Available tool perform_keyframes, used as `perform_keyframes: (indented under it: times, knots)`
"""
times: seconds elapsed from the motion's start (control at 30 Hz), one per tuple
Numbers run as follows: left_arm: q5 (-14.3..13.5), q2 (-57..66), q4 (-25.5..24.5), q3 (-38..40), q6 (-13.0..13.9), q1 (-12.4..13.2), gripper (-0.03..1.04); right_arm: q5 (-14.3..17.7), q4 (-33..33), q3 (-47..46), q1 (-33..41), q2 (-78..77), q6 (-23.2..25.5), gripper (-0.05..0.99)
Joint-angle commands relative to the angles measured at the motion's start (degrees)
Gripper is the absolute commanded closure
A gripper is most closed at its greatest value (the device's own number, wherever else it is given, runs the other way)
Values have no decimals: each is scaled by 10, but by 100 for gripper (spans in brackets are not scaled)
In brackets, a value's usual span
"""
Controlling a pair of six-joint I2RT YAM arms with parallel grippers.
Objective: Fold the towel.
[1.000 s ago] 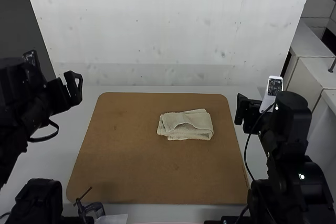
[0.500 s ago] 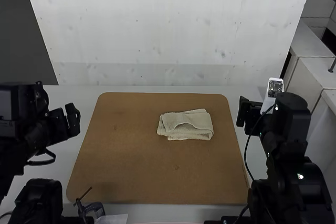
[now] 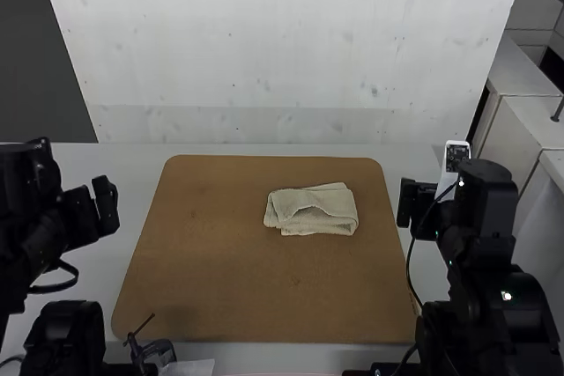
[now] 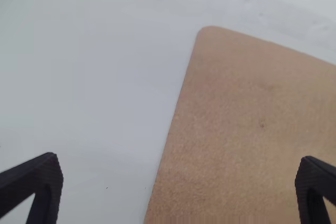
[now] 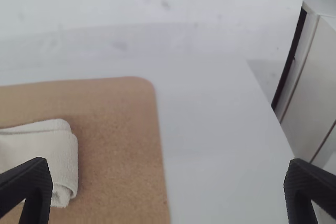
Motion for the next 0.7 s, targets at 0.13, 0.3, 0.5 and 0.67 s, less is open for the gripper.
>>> perform_keyframes:
  times: [0.13, 0.3, 0.5, 0.67]
  knots:
    - [2, -3, 19, -36, 64, 3, 1, -2, -98, 66, -1, 0, 6, -3]
    - [17, -4, 16, -37, 117, 5, 1, -16, -165, 89, 0, 0, 31, -3]
    - [34, -6, 14, -37, 146, 4, 1, -17, -195, 81, 1, -1, 33, -3]
    - [35, -7, 14, -37, 147, 5, 1, -33, -195, 81, 2, -3, 40, -3]
